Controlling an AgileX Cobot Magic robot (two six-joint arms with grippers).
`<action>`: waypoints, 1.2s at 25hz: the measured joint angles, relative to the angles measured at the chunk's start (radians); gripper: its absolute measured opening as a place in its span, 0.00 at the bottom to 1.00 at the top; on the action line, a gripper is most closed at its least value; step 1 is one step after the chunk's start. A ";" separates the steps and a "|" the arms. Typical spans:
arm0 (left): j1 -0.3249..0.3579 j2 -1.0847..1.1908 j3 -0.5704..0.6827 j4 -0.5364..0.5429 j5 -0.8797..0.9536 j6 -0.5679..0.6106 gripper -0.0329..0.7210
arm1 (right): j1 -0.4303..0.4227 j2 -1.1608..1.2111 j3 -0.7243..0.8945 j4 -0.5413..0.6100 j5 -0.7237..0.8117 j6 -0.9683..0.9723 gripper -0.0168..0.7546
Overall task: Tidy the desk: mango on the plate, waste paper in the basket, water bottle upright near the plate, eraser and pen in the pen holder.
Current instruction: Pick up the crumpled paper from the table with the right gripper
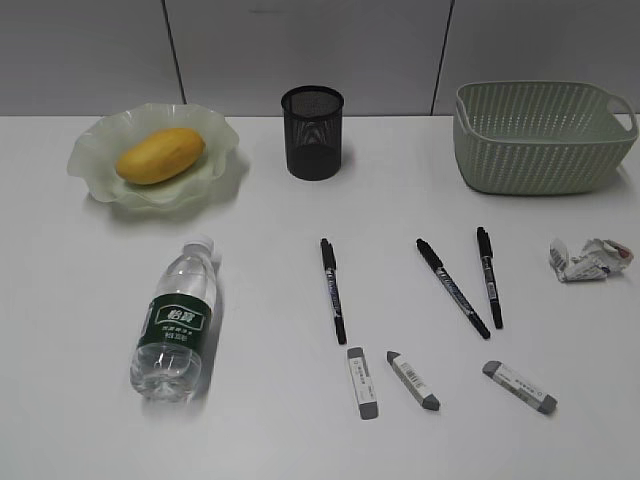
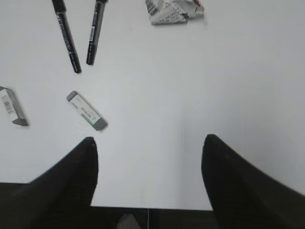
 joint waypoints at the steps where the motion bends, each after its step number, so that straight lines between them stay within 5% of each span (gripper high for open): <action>1: 0.000 0.000 0.000 0.000 0.000 0.000 0.47 | 0.000 0.088 -0.017 -0.002 -0.021 -0.001 0.72; 11: 0.000 0.000 0.000 -0.002 0.000 0.000 0.47 | 0.000 0.875 -0.307 -0.163 -0.274 -0.024 0.75; 20: 0.000 0.000 0.000 -0.003 0.000 0.001 0.47 | -0.001 1.161 -0.505 -0.247 -0.309 -0.126 0.72; 23: 0.000 0.000 0.000 -0.003 0.000 0.001 0.47 | -0.002 1.217 -0.519 -0.250 -0.309 -0.138 0.59; 27: 0.000 0.000 0.000 -0.003 0.000 0.001 0.47 | -0.002 1.235 -0.519 -0.248 -0.299 -0.141 0.15; 30: 0.000 0.000 0.000 -0.003 0.000 0.001 0.47 | -0.002 1.184 -0.519 -0.185 -0.271 -0.153 0.04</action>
